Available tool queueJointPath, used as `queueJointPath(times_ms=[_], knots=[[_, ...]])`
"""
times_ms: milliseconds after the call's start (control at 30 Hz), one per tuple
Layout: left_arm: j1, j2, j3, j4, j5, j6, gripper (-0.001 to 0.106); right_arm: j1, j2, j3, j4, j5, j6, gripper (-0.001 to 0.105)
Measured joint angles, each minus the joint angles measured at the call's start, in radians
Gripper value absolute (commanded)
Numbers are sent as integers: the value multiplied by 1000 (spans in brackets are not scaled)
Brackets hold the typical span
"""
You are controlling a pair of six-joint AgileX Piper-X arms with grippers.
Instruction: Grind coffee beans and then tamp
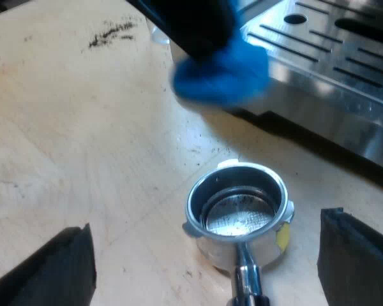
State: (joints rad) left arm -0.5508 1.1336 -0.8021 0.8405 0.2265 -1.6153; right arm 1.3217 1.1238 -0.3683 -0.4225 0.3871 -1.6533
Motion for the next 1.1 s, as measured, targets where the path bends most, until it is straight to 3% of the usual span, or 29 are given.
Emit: queueJointPath(times_ms=[300, 467, 633, 900, 1000, 1067, 1100], knots=[[217, -8, 25, 72, -21, 21, 0, 0, 0, 0, -5, 0, 0, 72], [286, -8, 116, 16, -79, -12, 0, 0, 0, 0, -5, 0, 0, 72], [318, -8, 184, -62, -86, -32, 0, 0, 0, 0, -5, 0, 0, 72], [318, 60, 193, -111, -86, -39, 0, 0, 0, 0, -5, 0, 0, 72], [318, 100, 193, -117, -86, -39, 13, 0, 0, 0, -6, 0, 0, 72], [318, 119, 193, -119, -86, -39, 35, 0, 0, 0, -6, 0, 0, 72], [318, 120, 193, -119, -86, -39, 40, 0, 0, 0, -6, 0, 0, 72]])
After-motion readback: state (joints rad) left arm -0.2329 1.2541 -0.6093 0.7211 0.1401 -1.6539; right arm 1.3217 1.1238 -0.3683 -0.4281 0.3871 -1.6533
